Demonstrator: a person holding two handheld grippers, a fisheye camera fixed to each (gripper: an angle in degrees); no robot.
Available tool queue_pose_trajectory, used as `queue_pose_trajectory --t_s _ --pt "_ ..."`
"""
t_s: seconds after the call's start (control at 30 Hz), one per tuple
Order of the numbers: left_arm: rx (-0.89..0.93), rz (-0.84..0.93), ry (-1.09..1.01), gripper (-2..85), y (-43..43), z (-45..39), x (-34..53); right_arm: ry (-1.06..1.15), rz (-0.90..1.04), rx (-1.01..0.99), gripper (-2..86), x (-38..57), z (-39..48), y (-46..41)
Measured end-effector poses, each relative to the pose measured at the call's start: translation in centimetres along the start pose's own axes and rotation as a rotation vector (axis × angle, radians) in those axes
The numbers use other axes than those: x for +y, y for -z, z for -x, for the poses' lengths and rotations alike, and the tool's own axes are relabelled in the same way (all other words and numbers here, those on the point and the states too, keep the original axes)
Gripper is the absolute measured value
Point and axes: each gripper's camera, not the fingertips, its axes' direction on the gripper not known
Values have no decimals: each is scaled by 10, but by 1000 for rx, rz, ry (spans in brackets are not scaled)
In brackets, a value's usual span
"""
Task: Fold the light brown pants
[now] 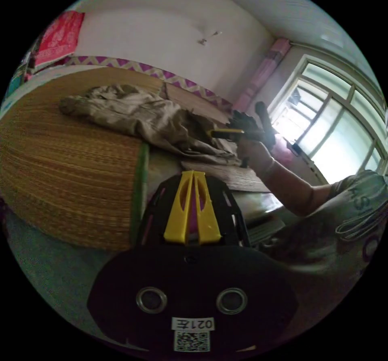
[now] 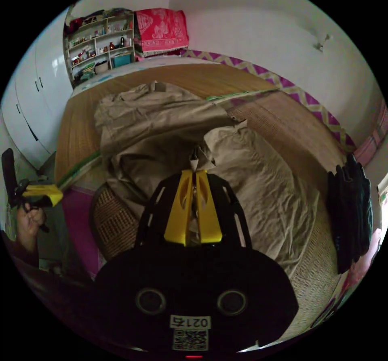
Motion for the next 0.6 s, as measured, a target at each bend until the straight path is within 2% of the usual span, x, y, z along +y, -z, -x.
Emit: queue_pose_trajectory --t_s 0.1,0.17,0.3,0.37,0.43,0.6 --pt "-91 -33 15 41 10 13 -20 67 96 15 10 -3 18 -30" --pt "-147 -39 29 57 12 22 -35 104 91 50 22 -1 25 -34" --pt "-229 -58 113 66 16 51 -62 64 31 -155 75 -2 5 -2" --pt "-246 -71 175 68 18 70 -71 5 5 -185 80 0 -10 2" --pt "-266 -100 274 83 20 102 -84 -36 65 -214 84 6 -25 -11" --pt "-78 -142 584 159 9 178 -97 -169 -38 -385 70 43 -64 15"
